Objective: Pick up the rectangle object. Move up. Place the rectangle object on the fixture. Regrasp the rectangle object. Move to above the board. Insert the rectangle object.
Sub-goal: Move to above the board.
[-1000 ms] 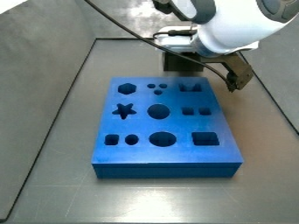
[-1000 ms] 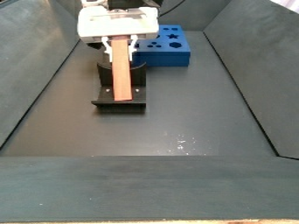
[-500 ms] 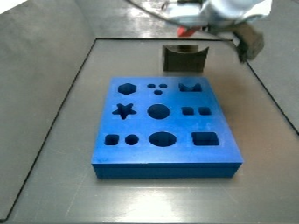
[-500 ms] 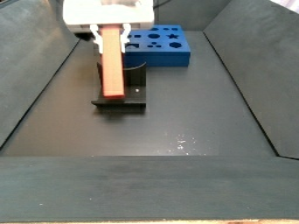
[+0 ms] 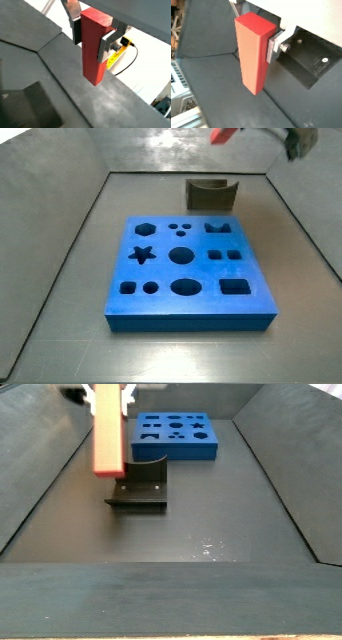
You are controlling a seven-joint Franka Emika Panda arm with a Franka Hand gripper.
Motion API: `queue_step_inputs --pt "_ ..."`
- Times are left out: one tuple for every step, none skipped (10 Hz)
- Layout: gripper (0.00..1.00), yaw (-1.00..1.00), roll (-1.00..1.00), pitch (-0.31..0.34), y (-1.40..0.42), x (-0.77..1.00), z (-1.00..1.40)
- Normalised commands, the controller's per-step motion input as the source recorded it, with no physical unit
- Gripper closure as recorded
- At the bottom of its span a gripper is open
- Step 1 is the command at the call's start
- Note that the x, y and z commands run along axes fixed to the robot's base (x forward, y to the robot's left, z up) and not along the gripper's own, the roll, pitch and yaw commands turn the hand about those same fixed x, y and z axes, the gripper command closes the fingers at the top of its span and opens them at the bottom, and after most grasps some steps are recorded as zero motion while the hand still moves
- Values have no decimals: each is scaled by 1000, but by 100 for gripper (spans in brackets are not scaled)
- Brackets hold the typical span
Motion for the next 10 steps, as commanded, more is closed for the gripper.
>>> queue_step_inputs --pt "100 -107 -14 -13 151 11 737" --pt "100 -100 -9 9 94 -12 552" --pt "100 -92 -3 33 56 -20 374" --pt "100 -79 1 54 34 -24 194" --pt "100 -161 -1000 17 -1000 -544 333" --pt "100 -157 -1000 14 -1000 -547 343" --pt "100 -156 -1000 11 -1000 -578 360" --pt "100 -159 -1000 13 -1000 -579 346" --pt "100 -162 -1000 31 -1000 -576 346" --pt "100 -159 -1000 41 -1000 -576 346"
